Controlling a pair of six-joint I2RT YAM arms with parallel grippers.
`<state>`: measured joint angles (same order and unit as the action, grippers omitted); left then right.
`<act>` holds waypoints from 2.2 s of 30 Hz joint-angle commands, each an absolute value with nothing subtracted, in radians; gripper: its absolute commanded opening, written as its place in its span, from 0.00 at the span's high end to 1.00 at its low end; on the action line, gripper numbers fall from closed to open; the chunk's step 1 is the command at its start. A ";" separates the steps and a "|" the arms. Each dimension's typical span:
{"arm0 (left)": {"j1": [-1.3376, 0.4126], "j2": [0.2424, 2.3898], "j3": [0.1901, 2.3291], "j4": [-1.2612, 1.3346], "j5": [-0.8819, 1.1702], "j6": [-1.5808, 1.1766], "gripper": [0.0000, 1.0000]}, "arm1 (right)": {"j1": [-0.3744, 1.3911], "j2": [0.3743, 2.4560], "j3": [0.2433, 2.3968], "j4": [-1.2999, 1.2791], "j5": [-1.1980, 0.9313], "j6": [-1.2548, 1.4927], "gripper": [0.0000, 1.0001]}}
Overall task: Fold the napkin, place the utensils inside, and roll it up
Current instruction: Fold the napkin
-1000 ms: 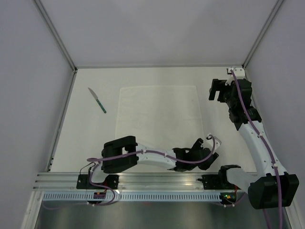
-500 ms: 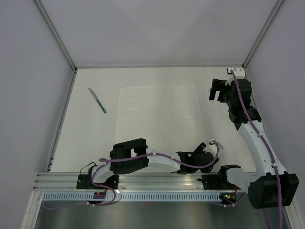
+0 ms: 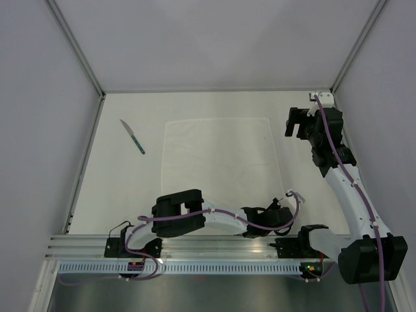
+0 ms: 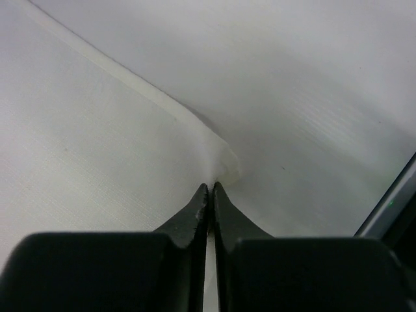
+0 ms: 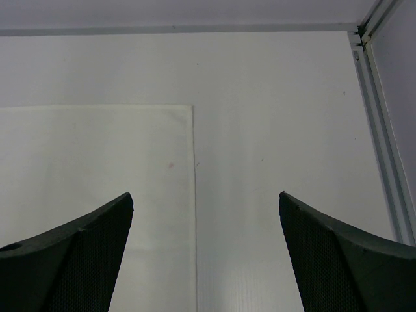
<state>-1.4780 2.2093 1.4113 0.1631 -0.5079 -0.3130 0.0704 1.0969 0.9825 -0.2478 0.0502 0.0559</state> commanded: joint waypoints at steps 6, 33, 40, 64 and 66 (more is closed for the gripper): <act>-1.482 2.142 1.376 0.207 -0.512 -0.273 0.98 | 0.072 1.098 1.012 -0.253 0.071 0.052 0.02; -0.964 1.661 0.960 0.233 -0.112 -0.701 0.98 | 0.074 1.126 1.017 -0.270 0.003 0.054 0.02; -0.804 1.652 0.989 0.209 -0.026 -0.706 0.98 | 0.072 1.154 1.026 -0.290 -0.040 0.048 0.04; -0.417 1.675 1.167 0.080 0.117 -0.676 0.98 | 0.075 1.170 1.031 -0.293 -0.051 0.029 0.05; -0.399 1.680 1.177 0.077 0.120 -0.676 0.98 | 0.075 1.170 1.031 -0.293 -0.054 0.031 0.05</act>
